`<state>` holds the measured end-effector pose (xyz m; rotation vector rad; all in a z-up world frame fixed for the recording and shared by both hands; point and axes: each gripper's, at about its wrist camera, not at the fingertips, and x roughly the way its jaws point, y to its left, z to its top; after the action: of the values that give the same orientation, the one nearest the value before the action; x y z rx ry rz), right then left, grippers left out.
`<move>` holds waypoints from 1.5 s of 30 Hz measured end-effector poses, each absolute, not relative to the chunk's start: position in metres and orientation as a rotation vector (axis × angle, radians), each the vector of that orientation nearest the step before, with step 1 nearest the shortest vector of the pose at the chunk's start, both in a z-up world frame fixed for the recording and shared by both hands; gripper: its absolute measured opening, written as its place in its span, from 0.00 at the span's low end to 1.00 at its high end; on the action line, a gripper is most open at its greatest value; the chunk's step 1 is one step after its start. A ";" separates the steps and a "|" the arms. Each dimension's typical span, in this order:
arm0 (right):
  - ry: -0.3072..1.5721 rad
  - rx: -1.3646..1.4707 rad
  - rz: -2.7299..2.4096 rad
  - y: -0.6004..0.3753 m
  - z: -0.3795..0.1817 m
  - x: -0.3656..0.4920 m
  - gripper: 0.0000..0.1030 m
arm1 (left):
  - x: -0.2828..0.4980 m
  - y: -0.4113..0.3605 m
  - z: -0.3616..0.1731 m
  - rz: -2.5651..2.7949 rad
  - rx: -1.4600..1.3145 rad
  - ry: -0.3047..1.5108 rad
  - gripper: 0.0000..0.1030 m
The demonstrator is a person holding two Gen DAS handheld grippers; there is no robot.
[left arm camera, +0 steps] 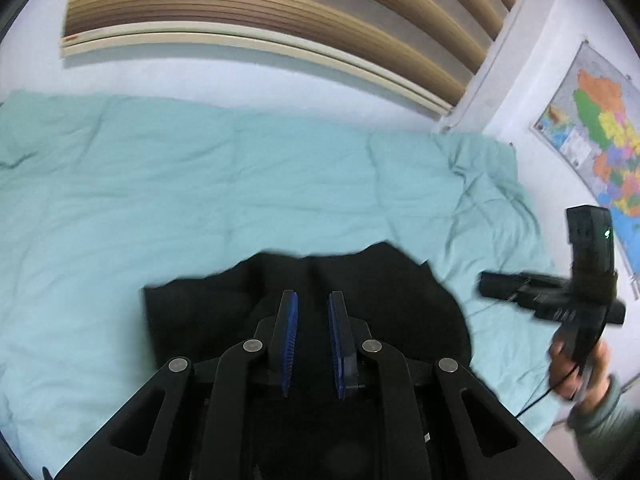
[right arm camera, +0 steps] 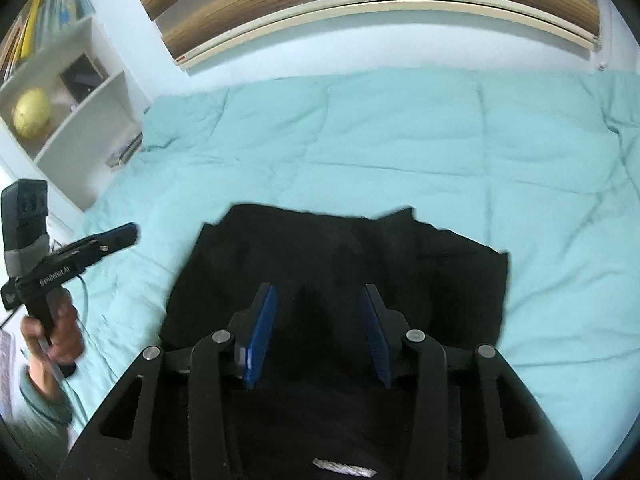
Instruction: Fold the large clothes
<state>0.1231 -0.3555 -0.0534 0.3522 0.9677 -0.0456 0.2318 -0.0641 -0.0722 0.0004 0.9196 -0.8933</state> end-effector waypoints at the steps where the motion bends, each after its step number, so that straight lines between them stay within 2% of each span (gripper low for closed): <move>1: 0.979 0.354 -0.052 -0.349 -0.059 0.131 0.46 | 0.237 -0.067 -0.074 -0.903 0.003 0.930 0.16; 6: 1.113 0.383 -0.021 -0.317 -0.105 0.163 0.46 | 0.227 -0.098 -0.134 -0.979 0.088 1.098 0.16; 11: 1.356 0.332 -0.046 -0.305 -0.199 0.149 0.46 | 0.204 -0.099 -0.215 -0.953 0.140 1.304 0.16; 16: 1.367 0.327 -0.089 -0.301 -0.250 0.140 0.44 | 0.203 -0.101 -0.261 -0.889 0.087 1.342 0.16; 21: 1.335 0.341 -0.115 -0.300 -0.248 0.133 0.45 | 0.197 -0.102 -0.246 -0.896 0.112 1.332 0.16; 28: 1.193 0.337 -0.024 -0.287 -0.180 0.108 0.52 | 0.171 -0.082 -0.185 -1.036 0.005 1.234 0.16; 32: 1.264 0.295 -0.027 -0.275 -0.213 0.117 0.52 | 0.169 -0.096 -0.225 -0.920 0.114 1.322 0.16; 34: 1.346 0.292 -0.046 -0.275 -0.246 0.125 0.52 | 0.177 -0.099 -0.254 -0.883 0.076 1.396 0.16; 36: 1.362 0.314 -0.056 -0.276 -0.258 0.128 0.52 | 0.183 -0.093 -0.258 -0.862 -0.009 1.434 0.16; 45: 1.280 0.329 -0.064 -0.270 -0.195 0.086 0.52 | 0.146 -0.046 -0.182 -0.893 -0.022 1.335 0.16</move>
<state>0.0857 -0.2705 -0.1945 0.3291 1.2798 -0.0640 0.1459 -0.0463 -0.1824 -0.0225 1.3354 -0.8926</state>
